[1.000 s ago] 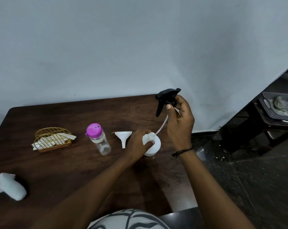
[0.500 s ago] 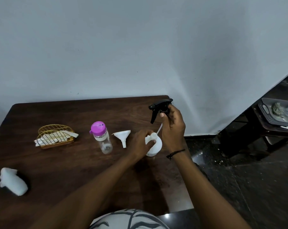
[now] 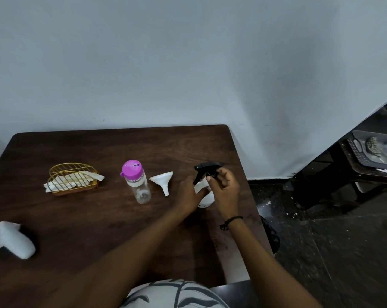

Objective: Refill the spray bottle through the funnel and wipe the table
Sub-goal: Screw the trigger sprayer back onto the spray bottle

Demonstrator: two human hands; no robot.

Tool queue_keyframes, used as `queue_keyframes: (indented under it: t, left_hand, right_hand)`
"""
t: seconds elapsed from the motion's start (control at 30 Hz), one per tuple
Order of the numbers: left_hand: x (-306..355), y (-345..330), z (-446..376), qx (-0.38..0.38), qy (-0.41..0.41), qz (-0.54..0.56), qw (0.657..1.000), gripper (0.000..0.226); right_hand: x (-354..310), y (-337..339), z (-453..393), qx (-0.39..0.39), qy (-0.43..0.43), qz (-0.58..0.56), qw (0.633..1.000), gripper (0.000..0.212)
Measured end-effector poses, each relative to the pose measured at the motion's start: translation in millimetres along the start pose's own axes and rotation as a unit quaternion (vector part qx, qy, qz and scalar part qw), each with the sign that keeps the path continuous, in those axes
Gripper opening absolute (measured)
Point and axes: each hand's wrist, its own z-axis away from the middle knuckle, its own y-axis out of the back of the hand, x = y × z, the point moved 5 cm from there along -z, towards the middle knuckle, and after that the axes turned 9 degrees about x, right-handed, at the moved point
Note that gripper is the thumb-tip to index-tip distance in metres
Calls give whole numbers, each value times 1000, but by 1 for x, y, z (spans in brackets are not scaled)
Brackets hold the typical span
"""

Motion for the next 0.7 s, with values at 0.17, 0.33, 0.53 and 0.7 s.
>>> queue_keyframes:
  t: [0.17, 0.33, 0.53, 0.7]
  left_hand:
    - [-4, 0, -1, 15, 44, 25, 999, 46]
    - [-3, 0, -1, 40, 45, 30, 998, 35]
    - [-8, -1, -2, 72, 13, -39, 997, 27]
    - [-12, -4, -2, 49, -16, -51, 997, 50]
  right_hand:
    - [5, -4, -3, -19, -6, 5, 1000, 31]
    - [12, -4, 2, -17, -7, -5, 1000, 31]
    - [10, -6, 6, -31, 36, 21, 999, 57]
    - [6, -8, -7, -92, 153, 128, 976, 63]
